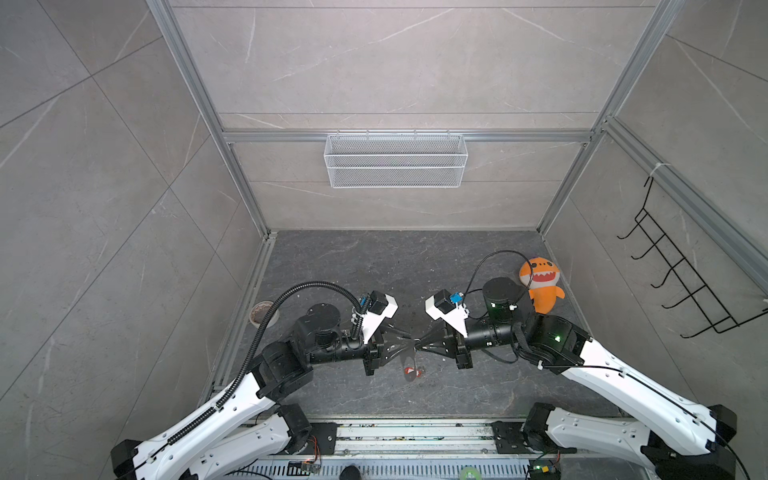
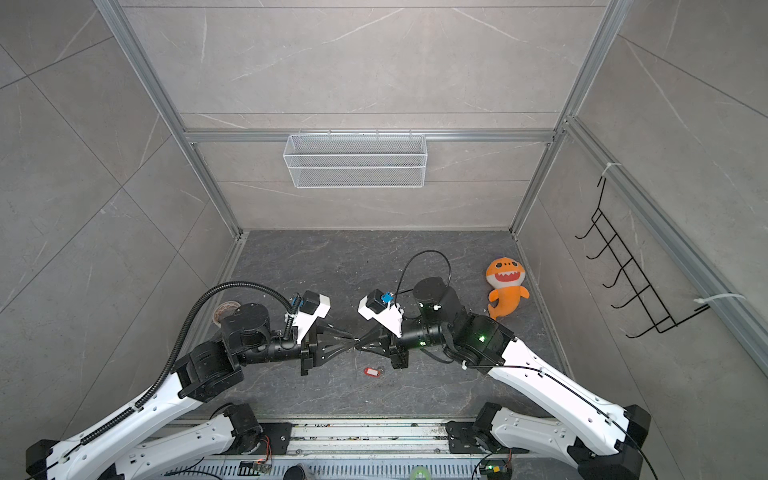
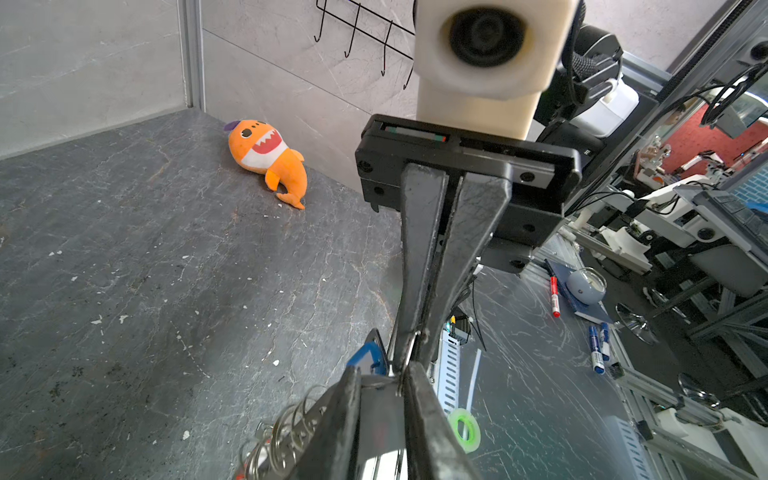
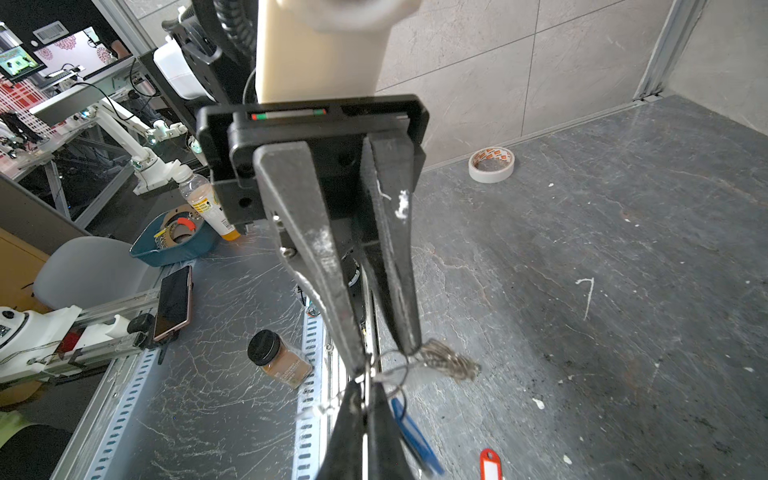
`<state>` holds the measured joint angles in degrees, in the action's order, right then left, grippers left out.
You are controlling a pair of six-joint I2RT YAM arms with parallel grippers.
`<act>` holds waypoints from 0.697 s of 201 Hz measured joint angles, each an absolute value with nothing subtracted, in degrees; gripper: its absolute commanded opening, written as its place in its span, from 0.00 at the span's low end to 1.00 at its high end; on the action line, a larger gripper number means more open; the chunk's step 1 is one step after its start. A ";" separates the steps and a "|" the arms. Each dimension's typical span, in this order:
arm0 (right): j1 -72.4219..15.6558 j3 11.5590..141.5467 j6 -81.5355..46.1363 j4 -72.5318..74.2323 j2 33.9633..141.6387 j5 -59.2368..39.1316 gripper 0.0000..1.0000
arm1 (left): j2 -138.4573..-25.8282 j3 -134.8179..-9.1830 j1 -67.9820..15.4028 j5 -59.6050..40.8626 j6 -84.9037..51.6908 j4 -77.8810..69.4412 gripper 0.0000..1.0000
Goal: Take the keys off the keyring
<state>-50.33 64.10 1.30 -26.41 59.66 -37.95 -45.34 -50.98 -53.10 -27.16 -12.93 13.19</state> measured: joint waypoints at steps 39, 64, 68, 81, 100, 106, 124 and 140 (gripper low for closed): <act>-50.33 64.07 1.28 -26.35 59.66 -37.74 0.00 | -42.98 -50.98 -53.10 -27.73 -12.95 12.88 0.26; -50.33 64.07 1.28 -26.35 59.66 -37.76 0.00 | -42.54 -51.00 -52.84 -30.24 -13.08 12.23 0.27; -50.33 64.07 1.28 -26.35 59.66 -37.78 0.00 | -42.72 -51.03 -52.84 -30.52 -13.08 12.23 0.27; -50.33 64.07 1.28 -26.35 59.66 -37.78 0.00 | -43.48 -51.18 -52.75 -31.44 -13.08 12.21 0.26; -50.33 64.07 1.28 -26.33 59.66 -37.78 0.00 | -44.58 -51.20 -52.73 -32.29 -13.32 12.05 0.24; -50.30 64.07 1.23 -26.33 59.66 -37.76 0.00 | -45.06 -51.20 -52.73 -32.69 -13.45 12.05 0.23; -50.22 64.07 1.13 -26.33 59.66 -37.80 0.00 | -45.47 -51.20 -52.73 -33.15 -13.52 12.03 0.22; -50.22 64.07 1.10 -26.33 59.66 -37.98 0.00 | -45.39 -51.20 -52.62 -33.19 -13.65 11.86 0.23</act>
